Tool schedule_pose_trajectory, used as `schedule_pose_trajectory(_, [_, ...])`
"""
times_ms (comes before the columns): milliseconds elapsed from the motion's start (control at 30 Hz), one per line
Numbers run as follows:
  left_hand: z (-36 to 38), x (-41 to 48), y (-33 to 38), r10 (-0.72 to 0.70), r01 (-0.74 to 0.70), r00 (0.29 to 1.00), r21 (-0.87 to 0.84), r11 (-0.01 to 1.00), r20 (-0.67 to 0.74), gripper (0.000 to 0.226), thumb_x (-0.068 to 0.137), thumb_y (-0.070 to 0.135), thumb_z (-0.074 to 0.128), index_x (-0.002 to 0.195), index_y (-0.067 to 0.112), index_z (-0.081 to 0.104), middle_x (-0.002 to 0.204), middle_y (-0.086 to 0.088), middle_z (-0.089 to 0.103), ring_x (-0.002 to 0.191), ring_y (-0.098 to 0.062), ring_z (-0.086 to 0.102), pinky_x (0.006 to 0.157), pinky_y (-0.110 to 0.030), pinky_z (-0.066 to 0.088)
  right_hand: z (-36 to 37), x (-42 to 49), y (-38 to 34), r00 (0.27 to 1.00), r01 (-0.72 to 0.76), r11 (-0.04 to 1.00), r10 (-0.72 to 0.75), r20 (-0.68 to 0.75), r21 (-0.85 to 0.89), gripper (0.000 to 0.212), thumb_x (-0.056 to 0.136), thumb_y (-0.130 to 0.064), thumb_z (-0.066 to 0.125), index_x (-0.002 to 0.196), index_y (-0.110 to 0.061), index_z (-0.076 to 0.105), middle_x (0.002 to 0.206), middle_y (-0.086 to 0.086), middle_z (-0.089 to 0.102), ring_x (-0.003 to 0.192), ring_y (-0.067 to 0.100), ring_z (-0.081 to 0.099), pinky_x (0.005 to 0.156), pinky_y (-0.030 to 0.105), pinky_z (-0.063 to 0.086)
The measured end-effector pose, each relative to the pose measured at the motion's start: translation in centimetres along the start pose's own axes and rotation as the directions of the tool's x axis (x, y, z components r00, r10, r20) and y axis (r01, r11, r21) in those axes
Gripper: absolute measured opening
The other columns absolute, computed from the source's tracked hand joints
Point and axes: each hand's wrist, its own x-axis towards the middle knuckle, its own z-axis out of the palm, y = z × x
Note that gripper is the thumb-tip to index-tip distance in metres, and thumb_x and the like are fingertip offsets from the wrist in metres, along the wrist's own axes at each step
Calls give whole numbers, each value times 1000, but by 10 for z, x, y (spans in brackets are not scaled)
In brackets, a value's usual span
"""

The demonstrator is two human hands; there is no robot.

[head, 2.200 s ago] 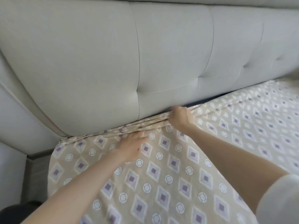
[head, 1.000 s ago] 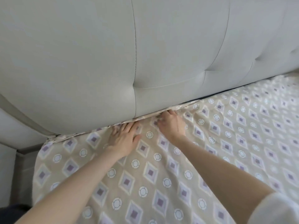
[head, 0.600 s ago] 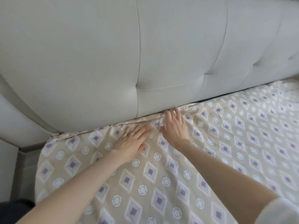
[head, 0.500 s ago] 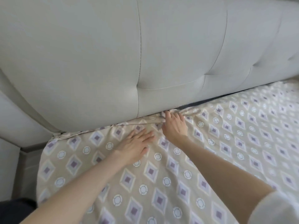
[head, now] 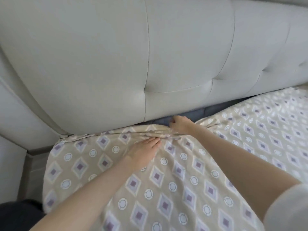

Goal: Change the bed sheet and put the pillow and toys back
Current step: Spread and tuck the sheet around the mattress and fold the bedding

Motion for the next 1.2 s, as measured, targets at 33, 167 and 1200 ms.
schedule_pose_trajectory(33, [-1,-1,0,-1,1,1000,-8,1000,-1,53,105,25,26,153,15,5,161,2,3,147,-12,5,117,-27,5,-1,0,-3,998,6,999,-3,55,-44,25,87,-36,47,103,-18,53,110,4,57,102,27,53,83,34,41])
schedule_pose_trajectory(167, [-7,-4,-3,-3,3,1000,-21,1000,-11,54,104,32,27,153,21,7,160,9,6,146,-11,12,117,-29,16,-16,2,-18,954,-18,989,61,294,-149,23,70,-47,54,86,-30,56,102,-5,58,93,18,53,77,32,41])
schedule_pose_trajectory(1200, [-19,-3,-27,-17,59,984,-238,969,175,54,99,48,34,147,51,9,153,24,24,134,-11,38,107,-33,35,2,-5,-25,965,-111,951,173,-195,290,23,91,-12,44,93,-11,67,99,14,68,94,32,62,76,31,47])
